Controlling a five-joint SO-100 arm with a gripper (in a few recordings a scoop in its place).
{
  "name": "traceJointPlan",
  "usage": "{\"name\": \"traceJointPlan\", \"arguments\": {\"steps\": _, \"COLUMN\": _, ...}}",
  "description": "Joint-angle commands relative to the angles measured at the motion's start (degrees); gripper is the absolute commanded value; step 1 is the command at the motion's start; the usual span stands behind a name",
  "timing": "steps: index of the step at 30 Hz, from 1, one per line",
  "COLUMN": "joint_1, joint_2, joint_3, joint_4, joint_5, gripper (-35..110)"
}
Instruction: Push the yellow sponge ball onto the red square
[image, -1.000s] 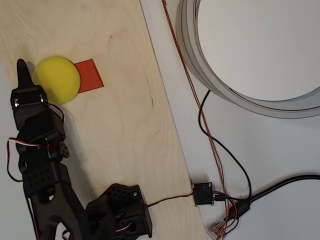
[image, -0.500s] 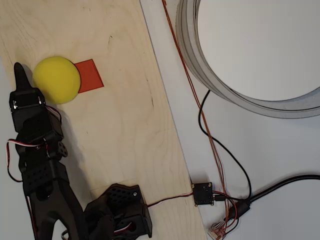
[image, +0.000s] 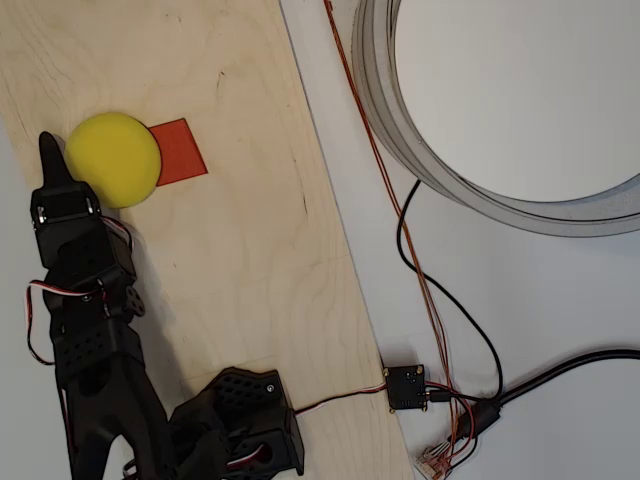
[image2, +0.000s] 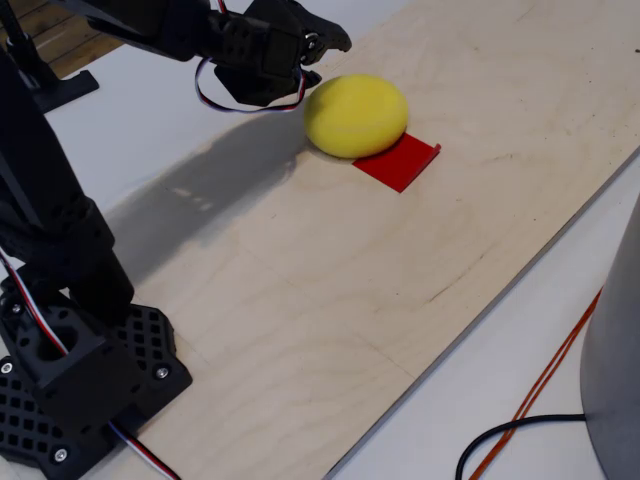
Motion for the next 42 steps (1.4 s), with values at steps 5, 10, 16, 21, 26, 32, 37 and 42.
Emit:
{"name": "traceJointPlan", "arguments": {"steps": 5, "joint_1": 2.11, "joint_2": 1.76, "joint_3": 0.88, "joint_4": -1.23, "joint_5": -2.11, "gripper": 18}}
{"name": "traceJointPlan", "arguments": {"steps": 10, "joint_1": 3.96, "joint_2": 2.81, "joint_3": 1.85, "joint_4": -1.23, "joint_5": -3.78, "gripper": 18}}
{"name": "traceJointPlan", "arguments": {"steps": 16, "joint_1": 5.54, "joint_2": 4.66, "joint_3": 3.16, "joint_4": -1.23, "joint_5": -4.22, "gripper": 17}}
{"name": "traceJointPlan", "arguments": {"steps": 21, "joint_1": 7.38, "joint_2": 4.66, "joint_3": 2.99, "joint_4": -1.23, "joint_5": -4.92, "gripper": 17}}
{"name": "traceJointPlan", "arguments": {"steps": 26, "joint_1": 8.61, "joint_2": 4.66, "joint_3": 2.81, "joint_4": -1.23, "joint_5": -5.36, "gripper": 17}}
{"name": "traceJointPlan", "arguments": {"steps": 32, "joint_1": 9.23, "joint_2": 4.75, "joint_3": 2.64, "joint_4": -1.23, "joint_5": -5.27, "gripper": 17}}
{"name": "traceJointPlan", "arguments": {"steps": 37, "joint_1": 9.58, "joint_2": 4.75, "joint_3": 2.64, "joint_4": -1.32, "joint_5": -5.36, "gripper": 17}}
{"name": "traceJointPlan", "arguments": {"steps": 42, "joint_1": 9.76, "joint_2": 4.75, "joint_3": 2.72, "joint_4": -1.41, "joint_5": -5.36, "gripper": 17}}
